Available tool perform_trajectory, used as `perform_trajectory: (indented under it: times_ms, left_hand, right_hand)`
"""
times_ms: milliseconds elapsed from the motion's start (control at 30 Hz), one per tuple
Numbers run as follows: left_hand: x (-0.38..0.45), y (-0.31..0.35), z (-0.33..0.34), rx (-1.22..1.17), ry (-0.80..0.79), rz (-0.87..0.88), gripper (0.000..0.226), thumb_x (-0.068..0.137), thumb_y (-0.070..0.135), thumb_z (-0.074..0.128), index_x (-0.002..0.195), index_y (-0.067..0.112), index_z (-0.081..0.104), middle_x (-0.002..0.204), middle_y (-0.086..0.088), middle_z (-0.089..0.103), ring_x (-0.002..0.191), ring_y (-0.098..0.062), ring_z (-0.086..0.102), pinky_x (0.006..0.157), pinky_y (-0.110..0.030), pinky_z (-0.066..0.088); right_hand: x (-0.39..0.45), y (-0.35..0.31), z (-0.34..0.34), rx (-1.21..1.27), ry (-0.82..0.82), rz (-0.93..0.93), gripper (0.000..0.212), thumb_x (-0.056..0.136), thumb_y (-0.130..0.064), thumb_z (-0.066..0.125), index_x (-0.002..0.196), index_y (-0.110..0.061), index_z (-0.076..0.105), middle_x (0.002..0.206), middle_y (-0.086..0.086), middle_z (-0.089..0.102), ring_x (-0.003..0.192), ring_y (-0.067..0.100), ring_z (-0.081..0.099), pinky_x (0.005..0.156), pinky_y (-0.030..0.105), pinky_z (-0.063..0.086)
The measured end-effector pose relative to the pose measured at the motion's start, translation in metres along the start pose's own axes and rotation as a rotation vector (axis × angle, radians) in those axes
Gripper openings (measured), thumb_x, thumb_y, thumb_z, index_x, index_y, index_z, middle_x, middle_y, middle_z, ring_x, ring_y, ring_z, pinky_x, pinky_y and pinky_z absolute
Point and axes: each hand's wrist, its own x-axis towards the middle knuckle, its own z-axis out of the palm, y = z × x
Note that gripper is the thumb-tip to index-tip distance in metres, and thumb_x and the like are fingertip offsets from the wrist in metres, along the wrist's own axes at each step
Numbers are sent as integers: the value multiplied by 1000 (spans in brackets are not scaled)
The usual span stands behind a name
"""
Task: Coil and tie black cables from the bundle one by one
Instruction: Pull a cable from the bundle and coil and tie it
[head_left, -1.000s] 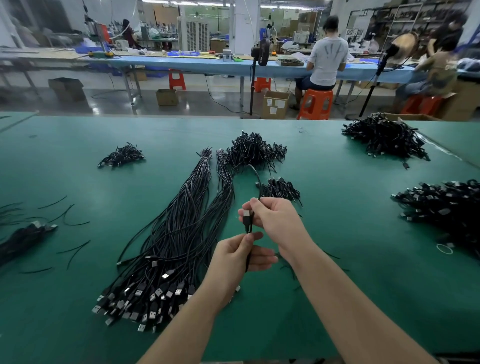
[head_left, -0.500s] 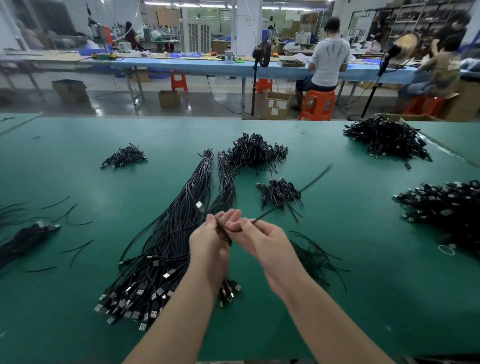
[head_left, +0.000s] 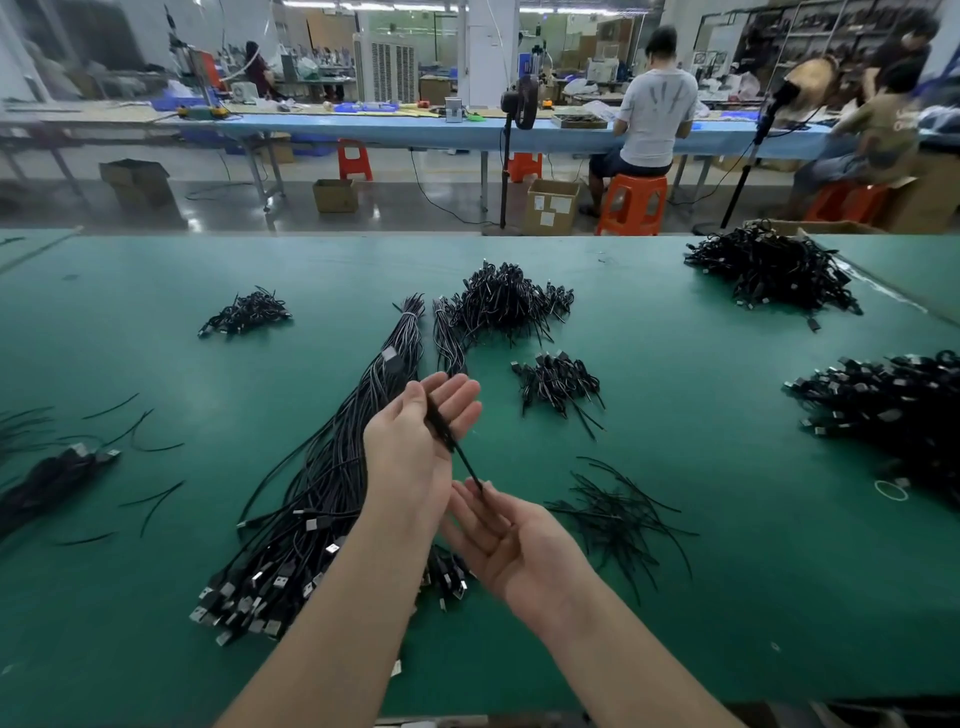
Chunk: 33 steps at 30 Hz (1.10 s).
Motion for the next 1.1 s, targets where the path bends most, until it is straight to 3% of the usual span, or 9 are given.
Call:
perform_trajectory:
  times_ms: [233,333,367,433,567,667,767,967,1100]
  left_hand:
    - [-19,3,-12,319,-497,-164,33,99,21,47,106,-5,67,79,-19,69,58,-25,67,50,-31,55]
    - [-26,2,-17,410,-609,-203,32,97,19,48,101,-8,66,72,-20,68,49,-23,64,47,-28,53]
    - [-28,1,-18,437,-612,-212,32,98,17,47,101,-9,65,70,-19,68,47,-22,63,46,-27,52]
    - [-30,-4,-21,480,-593,-237,31,102,14,44,105,-10,65,69,-18,67,46,-22,63,45,-27,51]
    - [-34,-18,-27,593,-529,-239,30,107,11,41,110,-7,64,70,-17,69,50,-24,66,46,-29,52]
    - [-37,-27,-28,650,-513,-241,30,108,12,40,111,-4,64,71,-18,70,51,-26,67,48,-29,52]
    - [-38,-33,-26,658,-499,-194,29,109,15,41,113,-2,64,79,-20,73,53,-26,67,50,-30,53]
    - [-31,-41,-13,511,-273,-110,29,108,15,43,107,-4,65,87,-21,75,67,-28,73,59,-31,59]
    - [-19,-31,-4,339,-83,-40,28,106,13,47,100,-4,68,88,-20,76,79,-29,75,66,-30,60]
  right_hand:
    - [13,-35,-6,-134,-47,-27,11,78,-3,68,76,5,75,70,12,70,54,16,65,58,30,59]
    - [19,-58,-1,-337,-59,-129,23,87,-9,64,101,9,68,68,8,65,61,17,53,73,30,48]
    - [21,-65,1,-391,-16,-171,26,85,-11,67,102,8,69,71,8,68,61,16,52,71,29,49]
    - [19,-78,7,-531,81,-293,17,85,-15,70,96,-1,74,80,6,74,58,11,56,58,24,51]
    - [9,-97,21,-809,171,-544,13,95,-20,66,97,-11,74,82,-1,77,61,8,64,51,21,47]
    - [2,-102,31,-817,145,-682,11,93,-20,70,90,-11,76,85,2,78,59,8,65,48,19,48]
    - [-4,-102,39,-786,169,-783,10,88,-17,75,83,-8,77,70,3,73,56,9,63,54,21,54]
    - [-21,-86,39,-787,77,-830,6,88,-11,74,84,-8,76,73,10,75,68,24,73,65,29,60]
    - [-27,-57,22,-673,31,-660,6,88,-5,72,92,-2,75,85,17,76,79,27,75,68,29,61]
